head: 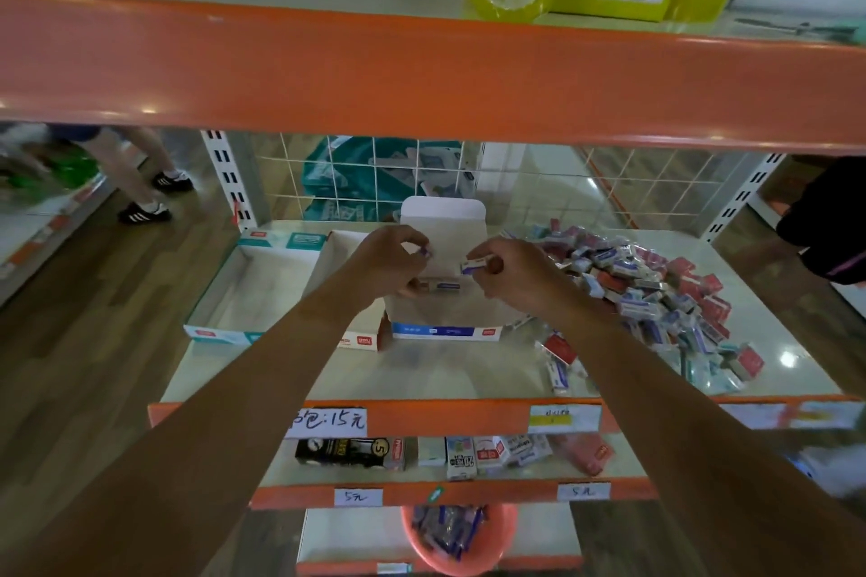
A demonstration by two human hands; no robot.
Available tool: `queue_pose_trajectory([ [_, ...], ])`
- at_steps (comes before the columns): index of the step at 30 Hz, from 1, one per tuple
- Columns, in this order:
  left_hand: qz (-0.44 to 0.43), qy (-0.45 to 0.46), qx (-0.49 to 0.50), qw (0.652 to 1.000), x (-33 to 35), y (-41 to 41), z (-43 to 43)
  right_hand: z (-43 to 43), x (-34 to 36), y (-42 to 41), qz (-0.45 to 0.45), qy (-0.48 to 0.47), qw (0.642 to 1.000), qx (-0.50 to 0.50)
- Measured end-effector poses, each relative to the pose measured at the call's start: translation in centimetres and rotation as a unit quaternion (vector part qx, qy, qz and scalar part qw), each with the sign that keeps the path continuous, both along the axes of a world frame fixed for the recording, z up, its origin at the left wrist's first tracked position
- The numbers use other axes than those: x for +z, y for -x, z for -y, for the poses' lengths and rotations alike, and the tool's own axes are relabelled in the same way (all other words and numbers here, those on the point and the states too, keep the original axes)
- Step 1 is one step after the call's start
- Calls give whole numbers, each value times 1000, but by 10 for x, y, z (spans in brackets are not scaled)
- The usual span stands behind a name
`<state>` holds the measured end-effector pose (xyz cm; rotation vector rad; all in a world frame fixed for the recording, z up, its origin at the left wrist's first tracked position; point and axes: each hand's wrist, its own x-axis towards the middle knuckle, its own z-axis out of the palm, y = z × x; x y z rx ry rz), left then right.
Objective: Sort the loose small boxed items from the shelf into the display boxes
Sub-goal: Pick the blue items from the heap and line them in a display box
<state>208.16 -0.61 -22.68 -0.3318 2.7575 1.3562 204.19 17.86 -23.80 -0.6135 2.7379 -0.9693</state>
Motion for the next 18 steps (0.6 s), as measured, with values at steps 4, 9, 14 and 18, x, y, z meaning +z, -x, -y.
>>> queue_pose_trajectory([
  [4,10,6,-24,1000,1,-3,0,7,-8,-4,-30,-39,999,11],
  [9,-1,37,-36,999,1,-2,3,11,-12,-3,-92,-47,994,41],
  [14,-10,46,-63,997,0,-2,8,10,-13,-4,-115,-57,991,43],
  [18,-11,89,-86,992,-2,-1,9,13,-17,-5,-127,-124,982,71],
])
